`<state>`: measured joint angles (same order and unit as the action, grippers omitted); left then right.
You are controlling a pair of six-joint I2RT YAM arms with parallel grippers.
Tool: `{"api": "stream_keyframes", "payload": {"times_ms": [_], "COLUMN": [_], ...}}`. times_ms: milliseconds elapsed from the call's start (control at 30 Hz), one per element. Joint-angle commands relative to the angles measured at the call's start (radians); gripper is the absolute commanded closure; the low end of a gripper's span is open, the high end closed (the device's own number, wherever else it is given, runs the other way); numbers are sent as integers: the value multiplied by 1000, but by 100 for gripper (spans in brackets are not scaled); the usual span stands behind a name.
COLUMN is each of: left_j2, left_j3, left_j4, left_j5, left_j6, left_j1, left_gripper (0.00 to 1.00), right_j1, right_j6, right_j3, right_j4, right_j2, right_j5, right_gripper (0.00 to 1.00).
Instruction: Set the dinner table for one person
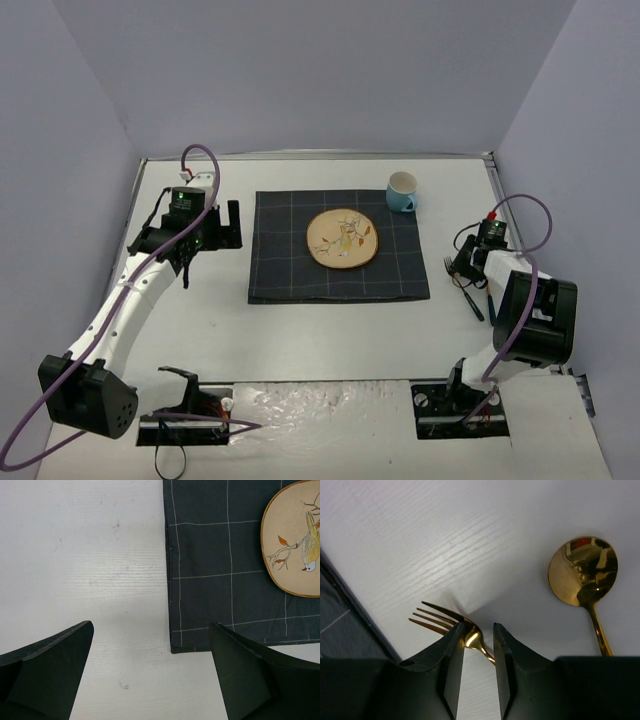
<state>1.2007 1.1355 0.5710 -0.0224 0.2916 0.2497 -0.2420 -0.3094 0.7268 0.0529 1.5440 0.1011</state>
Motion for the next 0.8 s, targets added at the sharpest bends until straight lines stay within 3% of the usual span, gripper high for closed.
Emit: {"api": "stream_keyframes", "payload": {"times_ms": [0, 167, 567, 767], "left_j2": [-9, -12, -10, -13], "left_j3": [44, 44, 47, 43], "left_j4": [-31, -31, -31, -36], "left_j5": [-5, -4, -7, 0], "left_j6": [-7, -9, -11, -12], "left_j1": [3, 3, 2, 2], "left_gripper": [3, 3, 3, 3], "right_j1": [13, 18, 29, 58], "right_j6": [12, 6, 52, 34], "right_j3": [51, 95, 131, 87], "right_j4": [-30, -22, -48, -135], "right_j2": [55, 93, -42, -64], "right_j5": [-10, -29, -55, -82], "right_gripper": [77, 88, 85, 69]}}
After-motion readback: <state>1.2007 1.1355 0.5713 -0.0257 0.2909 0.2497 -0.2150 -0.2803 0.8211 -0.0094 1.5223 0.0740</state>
